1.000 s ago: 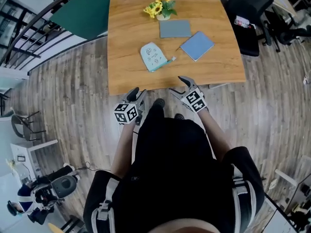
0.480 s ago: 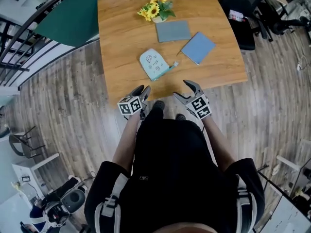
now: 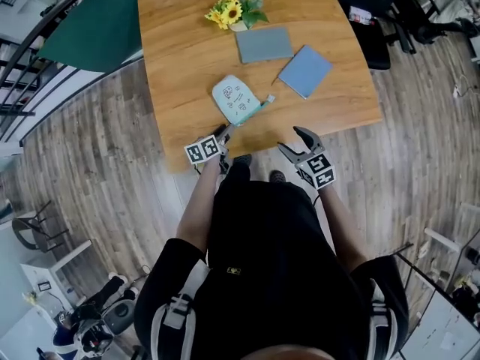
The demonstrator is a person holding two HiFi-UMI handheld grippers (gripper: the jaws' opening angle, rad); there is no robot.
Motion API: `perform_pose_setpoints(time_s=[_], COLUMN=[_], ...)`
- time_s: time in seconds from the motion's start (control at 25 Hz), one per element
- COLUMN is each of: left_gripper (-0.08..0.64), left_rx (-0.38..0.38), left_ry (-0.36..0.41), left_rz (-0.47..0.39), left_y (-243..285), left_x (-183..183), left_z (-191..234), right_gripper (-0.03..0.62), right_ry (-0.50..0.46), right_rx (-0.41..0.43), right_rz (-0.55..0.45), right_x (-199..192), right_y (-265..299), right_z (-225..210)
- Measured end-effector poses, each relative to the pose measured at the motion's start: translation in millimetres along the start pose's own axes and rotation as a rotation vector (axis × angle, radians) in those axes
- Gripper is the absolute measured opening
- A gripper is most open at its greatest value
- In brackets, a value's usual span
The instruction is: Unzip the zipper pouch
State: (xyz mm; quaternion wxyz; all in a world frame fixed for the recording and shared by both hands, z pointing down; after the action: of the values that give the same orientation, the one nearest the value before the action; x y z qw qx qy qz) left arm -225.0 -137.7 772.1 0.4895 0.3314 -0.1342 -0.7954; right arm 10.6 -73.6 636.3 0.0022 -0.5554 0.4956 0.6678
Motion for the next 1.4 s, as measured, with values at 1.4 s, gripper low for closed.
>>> perform_pose_setpoints(time_s=[1.4], left_gripper=[0.017], left_rx=[0.045], left_ry=[-0.117], left_rz=[0.093], left_y=[58], left_x=[21], left_z=[3], right_gripper=[0.272], right_ry=[0.161], right_rx=[-0.12], right_rz=[-0.012], right_x=[-20], right_y=[-16], right_z=[-11])
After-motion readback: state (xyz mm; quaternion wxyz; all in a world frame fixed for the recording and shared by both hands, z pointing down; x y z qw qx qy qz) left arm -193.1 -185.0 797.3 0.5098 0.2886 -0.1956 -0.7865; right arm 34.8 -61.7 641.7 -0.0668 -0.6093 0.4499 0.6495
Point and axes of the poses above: the fingertips, and each gripper's own axes: y forward along the fingers, z to its left, x out of its top, the point moved 4 cm from there along -y, backward along the fingers, and after that the axes turned 8 degrees about z, right-handed, at the moved point
